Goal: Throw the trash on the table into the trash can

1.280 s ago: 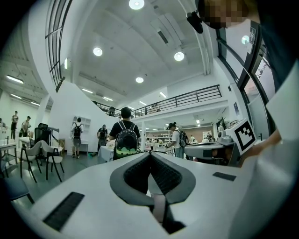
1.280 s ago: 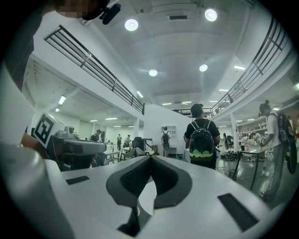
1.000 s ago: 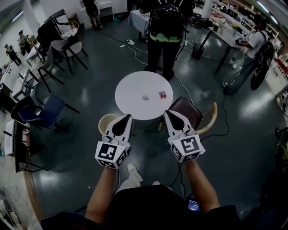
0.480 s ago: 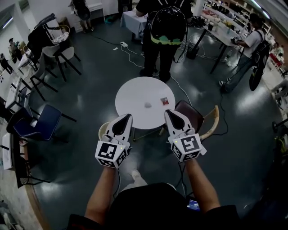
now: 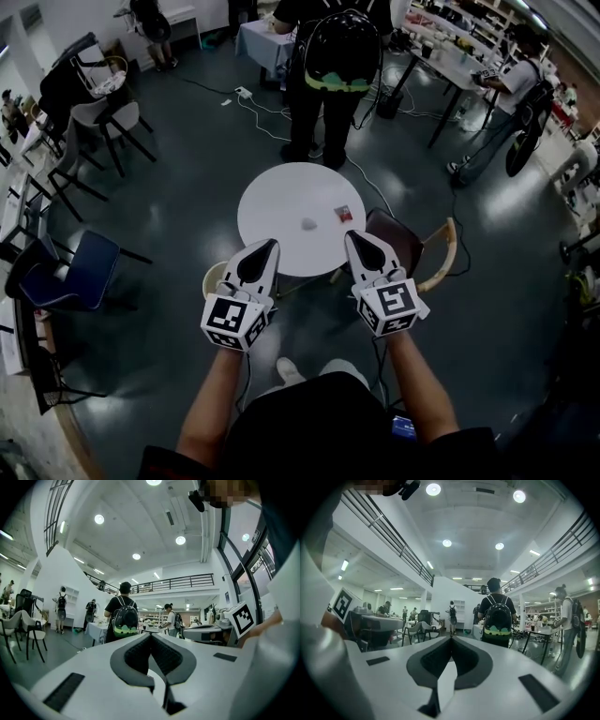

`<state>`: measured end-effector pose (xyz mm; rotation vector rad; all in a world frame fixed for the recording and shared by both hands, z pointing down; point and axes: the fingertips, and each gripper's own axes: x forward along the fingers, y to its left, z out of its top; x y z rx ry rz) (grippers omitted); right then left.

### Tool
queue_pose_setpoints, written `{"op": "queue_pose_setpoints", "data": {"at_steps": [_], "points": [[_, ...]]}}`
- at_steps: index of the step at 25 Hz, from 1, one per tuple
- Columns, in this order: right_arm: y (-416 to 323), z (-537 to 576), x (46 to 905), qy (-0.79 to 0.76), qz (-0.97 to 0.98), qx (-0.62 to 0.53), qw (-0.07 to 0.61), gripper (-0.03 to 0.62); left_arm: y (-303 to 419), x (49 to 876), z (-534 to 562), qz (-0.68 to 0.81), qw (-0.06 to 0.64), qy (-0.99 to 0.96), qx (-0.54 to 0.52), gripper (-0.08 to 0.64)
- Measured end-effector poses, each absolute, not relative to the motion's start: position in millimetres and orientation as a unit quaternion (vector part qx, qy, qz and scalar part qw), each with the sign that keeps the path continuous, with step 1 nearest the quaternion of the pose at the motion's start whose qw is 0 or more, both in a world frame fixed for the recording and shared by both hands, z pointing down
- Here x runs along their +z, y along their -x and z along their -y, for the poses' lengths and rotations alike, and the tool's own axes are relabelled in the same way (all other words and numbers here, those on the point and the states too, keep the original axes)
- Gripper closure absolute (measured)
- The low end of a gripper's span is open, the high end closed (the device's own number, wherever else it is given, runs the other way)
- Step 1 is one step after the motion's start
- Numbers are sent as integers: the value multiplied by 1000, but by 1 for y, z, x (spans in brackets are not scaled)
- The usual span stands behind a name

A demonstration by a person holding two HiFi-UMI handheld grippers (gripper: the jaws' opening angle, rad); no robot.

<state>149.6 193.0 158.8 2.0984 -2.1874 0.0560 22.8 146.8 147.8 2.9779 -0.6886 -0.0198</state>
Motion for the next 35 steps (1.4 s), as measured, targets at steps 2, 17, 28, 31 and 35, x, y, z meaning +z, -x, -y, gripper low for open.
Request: {"op": "queue_pose_setpoints", "data": {"at_steps": [2, 17, 28, 31, 35], "points": [[-146, -188, 166, -693, 718, 22, 60, 574, -20, 152, -141, 221, 45, -974, -4, 545], [-189, -168, 217, -703, 703, 64, 87, 574, -55, 194, -114, 213, 77, -974, 21, 545], [-267, -117, 265, -681, 716, 111, 108, 574, -125, 218, -80, 226, 96, -968, 55, 545], [-289, -100, 283, -674, 719, 124, 111, 574, -140, 232, -68, 234, 103, -964, 67, 545], [-313, -78, 315, -666, 719, 150, 130, 574, -155, 253, -51, 245, 118, -958, 87, 545]]}}
